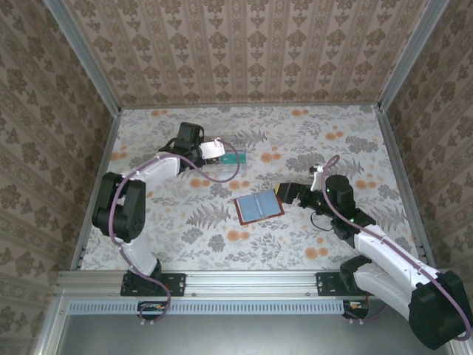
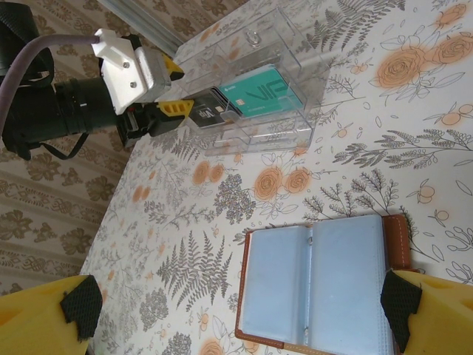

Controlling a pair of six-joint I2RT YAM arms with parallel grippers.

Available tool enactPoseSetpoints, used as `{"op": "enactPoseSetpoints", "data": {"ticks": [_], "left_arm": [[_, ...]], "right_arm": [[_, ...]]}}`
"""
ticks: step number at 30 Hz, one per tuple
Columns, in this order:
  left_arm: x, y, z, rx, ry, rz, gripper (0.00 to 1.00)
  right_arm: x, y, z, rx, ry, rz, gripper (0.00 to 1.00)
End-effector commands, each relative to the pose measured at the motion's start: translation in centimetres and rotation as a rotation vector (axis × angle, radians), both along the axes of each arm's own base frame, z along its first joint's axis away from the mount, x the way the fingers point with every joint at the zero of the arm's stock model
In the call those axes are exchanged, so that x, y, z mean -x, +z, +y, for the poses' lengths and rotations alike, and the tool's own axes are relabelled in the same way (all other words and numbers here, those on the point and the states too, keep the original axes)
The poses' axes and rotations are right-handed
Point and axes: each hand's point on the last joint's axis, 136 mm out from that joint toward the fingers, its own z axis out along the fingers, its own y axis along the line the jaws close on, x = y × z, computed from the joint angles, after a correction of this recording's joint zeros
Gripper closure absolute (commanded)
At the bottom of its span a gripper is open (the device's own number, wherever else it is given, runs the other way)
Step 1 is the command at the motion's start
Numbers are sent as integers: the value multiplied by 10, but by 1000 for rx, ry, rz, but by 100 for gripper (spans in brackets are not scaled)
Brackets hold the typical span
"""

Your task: Take the credit cards out of the card holder

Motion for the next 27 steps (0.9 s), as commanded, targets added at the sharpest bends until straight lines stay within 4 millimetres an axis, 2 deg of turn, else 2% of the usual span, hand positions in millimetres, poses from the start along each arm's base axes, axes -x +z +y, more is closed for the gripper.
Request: {"op": "enactPoseSetpoints", "data": {"ticks": [1, 4, 6, 12, 13, 15, 19, 23, 27], "left_arm": [[7, 30, 0, 96, 26, -23, 54], [13, 53, 0, 175, 62, -50, 53], [20, 69, 1, 246, 103, -62, 49], [51, 121, 14, 507, 275, -80, 13], [58, 128, 16, 547, 294, -78, 2], [74, 138, 25, 634, 359, -86, 0], [105, 145, 46, 781, 496, -77, 0], [132, 138, 75, 949, 708, -72, 0], [155, 124, 104, 1089, 848, -153, 0]], "right_arm": [[2, 5, 4, -16, 23, -14, 0], [2, 4, 3, -11, 20, -13, 0], [1, 2, 2, -3, 13, -13, 0], [-2, -1, -5, 28, -26, -18, 0], [-2, -2, -6, 35, -33, -19, 0], [-4, -3, -11, 54, -55, -24, 0], [-6, -1, -19, 92, -94, -38, 0], [-8, 8, -32, 155, -154, -46, 0], [-19, 11, -69, 321, -323, -42, 0]]}}
